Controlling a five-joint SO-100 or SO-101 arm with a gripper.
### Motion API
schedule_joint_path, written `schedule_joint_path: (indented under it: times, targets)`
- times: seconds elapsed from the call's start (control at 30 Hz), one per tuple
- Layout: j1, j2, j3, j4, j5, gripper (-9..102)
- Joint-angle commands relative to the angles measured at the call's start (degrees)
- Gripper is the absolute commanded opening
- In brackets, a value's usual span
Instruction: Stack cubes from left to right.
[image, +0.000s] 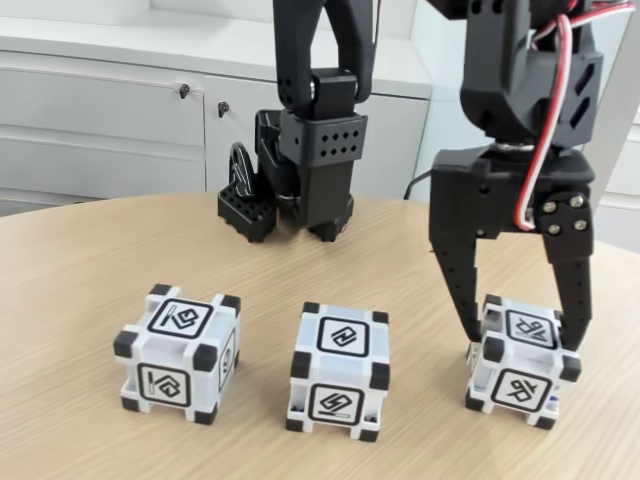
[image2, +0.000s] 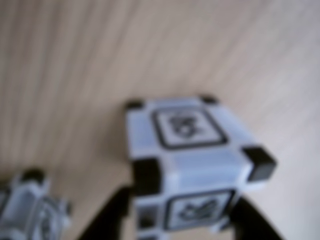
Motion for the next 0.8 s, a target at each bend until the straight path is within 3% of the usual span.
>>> schedule_joint_path:
  times: [0.0, 0.23, 0.53, 0.77]
  targets:
    - [0.4, 0.7, -0.4, 0.4, 0.5, 20]
    - [0.4, 0.7, -0.4, 0.4, 1.1, 22]
    - [0.4, 0.8, -0.4, 0.4, 3.3, 34]
    - [0.4, -0.1, -0.4, 0.4, 2.6, 32]
